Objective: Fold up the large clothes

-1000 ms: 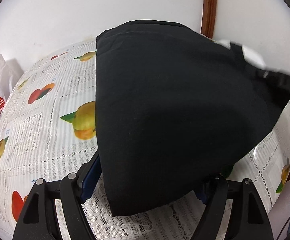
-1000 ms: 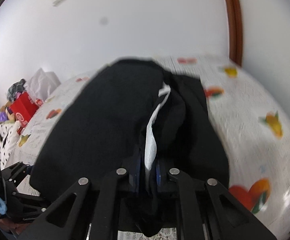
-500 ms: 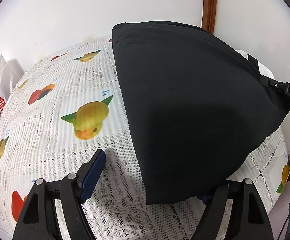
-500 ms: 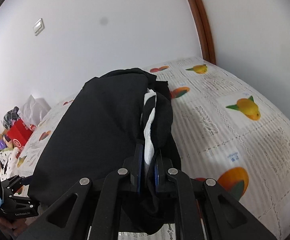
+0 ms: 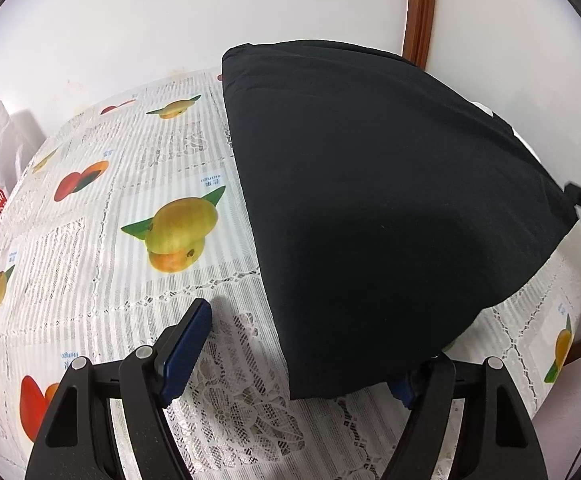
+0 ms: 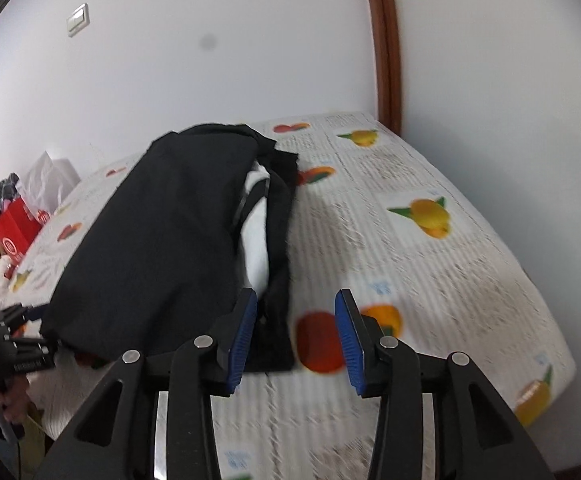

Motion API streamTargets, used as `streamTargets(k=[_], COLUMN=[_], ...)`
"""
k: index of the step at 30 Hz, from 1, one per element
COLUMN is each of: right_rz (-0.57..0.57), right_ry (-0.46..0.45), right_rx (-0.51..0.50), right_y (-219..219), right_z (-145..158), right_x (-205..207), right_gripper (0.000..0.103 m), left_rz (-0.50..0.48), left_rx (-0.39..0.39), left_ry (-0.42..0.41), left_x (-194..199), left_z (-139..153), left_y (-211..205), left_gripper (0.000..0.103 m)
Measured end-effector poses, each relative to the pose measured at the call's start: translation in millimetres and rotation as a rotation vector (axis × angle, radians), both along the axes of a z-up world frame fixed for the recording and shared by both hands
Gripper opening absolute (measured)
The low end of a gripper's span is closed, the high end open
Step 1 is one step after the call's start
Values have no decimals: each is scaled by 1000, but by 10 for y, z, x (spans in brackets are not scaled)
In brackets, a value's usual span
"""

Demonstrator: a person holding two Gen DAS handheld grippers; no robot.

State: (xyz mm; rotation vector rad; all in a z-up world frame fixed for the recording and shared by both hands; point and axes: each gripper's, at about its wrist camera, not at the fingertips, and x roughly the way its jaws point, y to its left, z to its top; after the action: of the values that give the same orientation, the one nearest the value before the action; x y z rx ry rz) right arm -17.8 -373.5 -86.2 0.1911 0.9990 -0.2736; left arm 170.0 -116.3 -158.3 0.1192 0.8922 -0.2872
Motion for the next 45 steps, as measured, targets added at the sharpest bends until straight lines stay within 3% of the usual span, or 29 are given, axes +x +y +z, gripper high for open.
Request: streamTargets(k=[13, 23, 25, 28, 31, 45], right_rz=[13, 3, 4, 18, 32, 156], right_ry=[82, 89, 90, 95, 102, 123], right_rx=[22, 40, 53, 70, 56, 91], right_y=[42, 68, 68, 93, 151, 571], right_z=[-196, -373, -409, -463, -504, -703], right_x=[-266, -113, -58, 40, 145, 972], right_gripper=[41, 39, 32, 9, 2, 1], left_rz=[-25, -52, -48, -33, -25, 88], left_rx=[-31, -73, -77, -85, -102, -123], left_ry=[4, 14, 15, 19, 30, 32], left_x=[-183, -298, -287, -257, -172, 154], left_z=[71, 106, 106, 104, 99, 147], left_y=[23, -9, 1, 41, 101, 695], left_gripper=[64, 41, 39, 31, 22, 17])
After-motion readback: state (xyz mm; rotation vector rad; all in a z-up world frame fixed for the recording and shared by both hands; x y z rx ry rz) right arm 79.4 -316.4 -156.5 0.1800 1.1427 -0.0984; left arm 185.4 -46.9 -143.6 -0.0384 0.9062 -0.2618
